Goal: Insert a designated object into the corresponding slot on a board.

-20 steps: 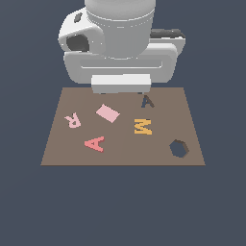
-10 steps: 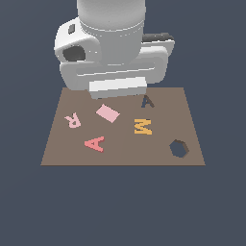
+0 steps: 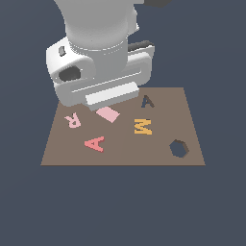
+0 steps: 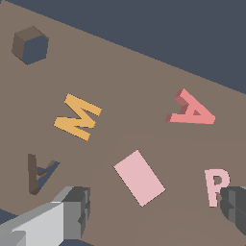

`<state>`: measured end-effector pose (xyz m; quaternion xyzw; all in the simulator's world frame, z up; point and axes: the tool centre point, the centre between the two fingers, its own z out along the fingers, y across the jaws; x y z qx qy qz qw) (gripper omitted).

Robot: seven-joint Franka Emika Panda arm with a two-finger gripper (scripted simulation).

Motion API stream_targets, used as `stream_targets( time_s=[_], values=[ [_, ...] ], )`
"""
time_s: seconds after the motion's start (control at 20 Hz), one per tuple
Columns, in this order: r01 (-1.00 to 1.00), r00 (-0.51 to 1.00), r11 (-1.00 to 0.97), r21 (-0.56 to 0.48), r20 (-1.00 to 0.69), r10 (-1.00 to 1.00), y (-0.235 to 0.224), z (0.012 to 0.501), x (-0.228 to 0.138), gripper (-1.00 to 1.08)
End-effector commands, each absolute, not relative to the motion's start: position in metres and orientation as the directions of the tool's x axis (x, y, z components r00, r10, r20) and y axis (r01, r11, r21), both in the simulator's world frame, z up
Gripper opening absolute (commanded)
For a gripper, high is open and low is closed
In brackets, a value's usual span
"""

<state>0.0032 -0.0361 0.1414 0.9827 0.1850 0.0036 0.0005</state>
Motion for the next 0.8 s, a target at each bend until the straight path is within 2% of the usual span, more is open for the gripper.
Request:
stream_targets(
  time_s=[0.0, 0.35, 0.75],
  values=[
    [0.438, 0.899, -0.899, 0.002, 0.007, 0.438, -0.043, 0.135, 0.006, 1.0],
    [0.641, 0.767, -0.767, 0.002, 0.006, 0.641, -0.061, 0.116, 0.019, 1.0],
    [0.836, 0.549, -0.549, 0.002, 0.004, 0.836, -0.078, 0.093, 0.04, 1.0]
  ],
)
